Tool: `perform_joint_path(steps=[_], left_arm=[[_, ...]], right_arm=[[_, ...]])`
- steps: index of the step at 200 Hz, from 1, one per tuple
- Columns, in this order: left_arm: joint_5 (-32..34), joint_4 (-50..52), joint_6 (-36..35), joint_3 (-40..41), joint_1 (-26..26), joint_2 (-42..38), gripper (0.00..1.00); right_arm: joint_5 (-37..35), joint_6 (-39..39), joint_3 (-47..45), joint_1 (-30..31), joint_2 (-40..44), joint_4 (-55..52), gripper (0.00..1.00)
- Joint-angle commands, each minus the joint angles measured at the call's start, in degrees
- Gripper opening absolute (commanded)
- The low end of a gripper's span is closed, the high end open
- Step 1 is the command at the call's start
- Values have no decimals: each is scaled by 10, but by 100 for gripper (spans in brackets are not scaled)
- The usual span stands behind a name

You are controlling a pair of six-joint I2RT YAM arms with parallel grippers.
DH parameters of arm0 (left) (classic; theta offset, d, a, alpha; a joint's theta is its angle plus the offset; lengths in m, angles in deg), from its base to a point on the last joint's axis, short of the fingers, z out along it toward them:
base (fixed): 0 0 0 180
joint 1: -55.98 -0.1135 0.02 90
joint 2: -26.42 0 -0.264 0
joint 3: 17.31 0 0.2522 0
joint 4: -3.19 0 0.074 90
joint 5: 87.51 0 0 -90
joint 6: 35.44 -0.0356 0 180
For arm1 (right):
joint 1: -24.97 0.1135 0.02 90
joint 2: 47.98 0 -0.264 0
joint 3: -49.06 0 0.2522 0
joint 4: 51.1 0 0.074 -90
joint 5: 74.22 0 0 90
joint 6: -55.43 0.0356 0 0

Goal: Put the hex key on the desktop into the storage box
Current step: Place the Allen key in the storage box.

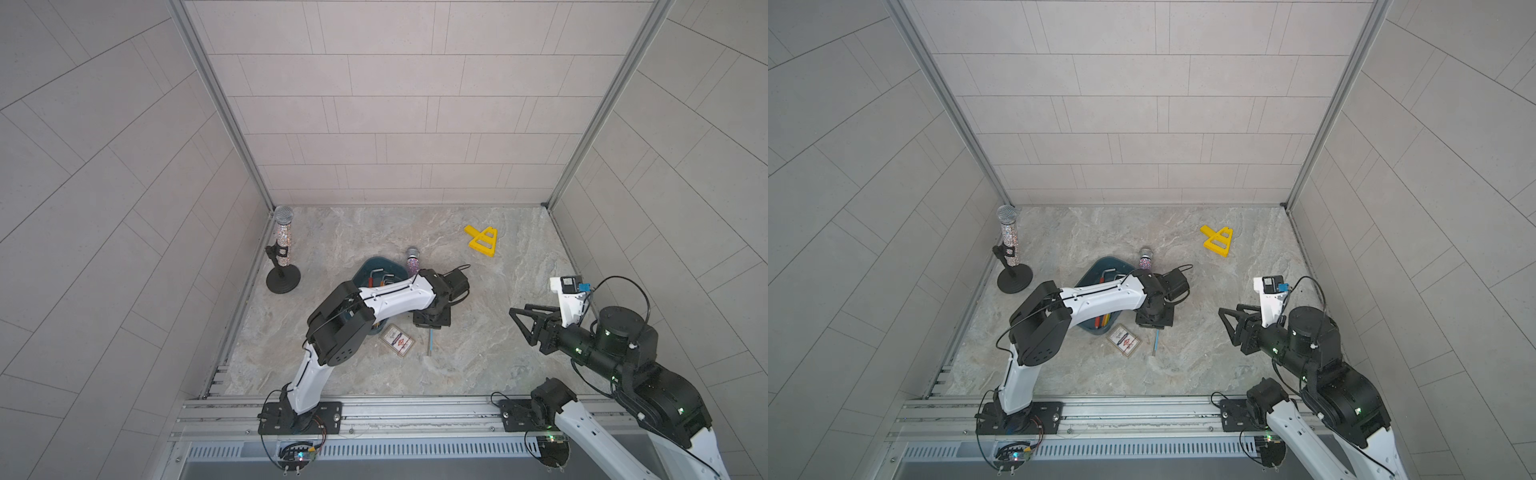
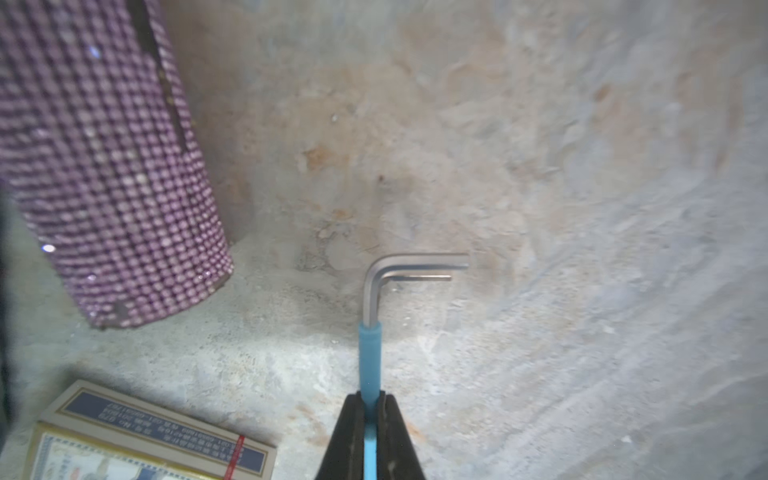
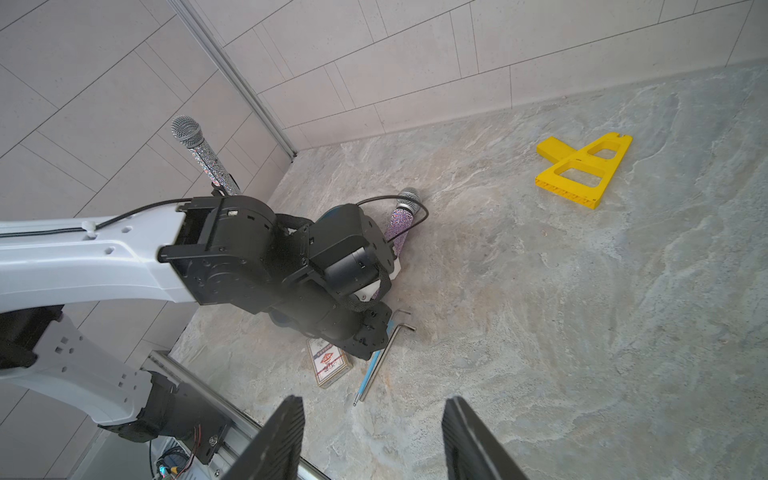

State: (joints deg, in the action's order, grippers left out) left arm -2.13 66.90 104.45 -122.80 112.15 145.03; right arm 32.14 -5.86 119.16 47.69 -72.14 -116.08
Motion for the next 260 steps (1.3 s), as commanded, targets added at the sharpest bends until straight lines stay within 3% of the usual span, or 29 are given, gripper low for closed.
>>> perform_joint_path(steps=[1, 66, 129, 170, 218, 260], left_arm=[[22, 52, -19, -33, -1, -22, 0], [37, 128, -81, -87, -77, -63, 0], [68, 165, -152, -59, -203, -133, 0], [88, 158, -180, -28, -268, -136, 0], [108, 123, -198, 3, -288, -100, 0], [63, 84, -191, 18, -278, -58, 0]], right_arm=[[-5, -1, 9, 2, 4, 2, 59], [13, -3, 18, 1, 1, 4, 58], [22, -4, 19, 1, -2, 8, 58], [21, -4, 22, 1, -4, 8, 58], [17, -5, 18, 1, -4, 4, 59], [14, -4, 18, 1, -5, 3, 58]])
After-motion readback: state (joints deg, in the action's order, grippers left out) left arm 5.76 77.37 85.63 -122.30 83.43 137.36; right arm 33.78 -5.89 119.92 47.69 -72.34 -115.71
